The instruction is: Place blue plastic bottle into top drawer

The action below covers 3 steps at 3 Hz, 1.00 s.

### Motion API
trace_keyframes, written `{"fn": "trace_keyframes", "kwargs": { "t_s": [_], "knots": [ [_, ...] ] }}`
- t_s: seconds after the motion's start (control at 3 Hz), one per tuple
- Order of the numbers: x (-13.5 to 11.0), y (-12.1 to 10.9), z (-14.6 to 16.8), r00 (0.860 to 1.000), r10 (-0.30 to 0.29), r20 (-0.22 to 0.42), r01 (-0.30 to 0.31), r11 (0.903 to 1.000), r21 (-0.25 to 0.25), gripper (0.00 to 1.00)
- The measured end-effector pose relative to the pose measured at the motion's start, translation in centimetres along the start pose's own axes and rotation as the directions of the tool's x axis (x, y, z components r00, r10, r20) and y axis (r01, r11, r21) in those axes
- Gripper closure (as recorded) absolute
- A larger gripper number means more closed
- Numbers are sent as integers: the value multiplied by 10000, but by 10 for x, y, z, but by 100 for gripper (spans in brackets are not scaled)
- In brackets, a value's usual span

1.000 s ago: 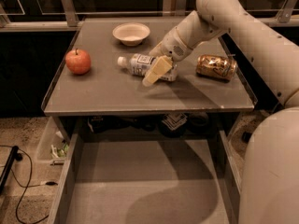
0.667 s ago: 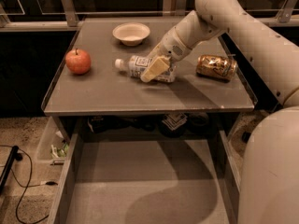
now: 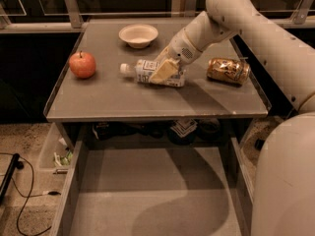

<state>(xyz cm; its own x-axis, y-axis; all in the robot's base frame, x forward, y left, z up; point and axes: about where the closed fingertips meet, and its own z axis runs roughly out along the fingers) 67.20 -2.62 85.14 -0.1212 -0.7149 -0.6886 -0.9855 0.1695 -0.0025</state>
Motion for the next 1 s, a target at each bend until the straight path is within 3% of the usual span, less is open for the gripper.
{"fn": "trace_keyframes", "kwargs": {
  "t_s": [0.33, 0.67, 1.0],
  "knots": [
    [-3, 9, -1, 9996, -292, -59, 292, 9996, 56, 100],
    [-17, 44, -22, 9930, -1026, 592, 1011, 9945, 273, 100],
    [-19, 96, -55, 9758, -1766, 1291, 1706, 9837, 563, 100]
  ]
}}
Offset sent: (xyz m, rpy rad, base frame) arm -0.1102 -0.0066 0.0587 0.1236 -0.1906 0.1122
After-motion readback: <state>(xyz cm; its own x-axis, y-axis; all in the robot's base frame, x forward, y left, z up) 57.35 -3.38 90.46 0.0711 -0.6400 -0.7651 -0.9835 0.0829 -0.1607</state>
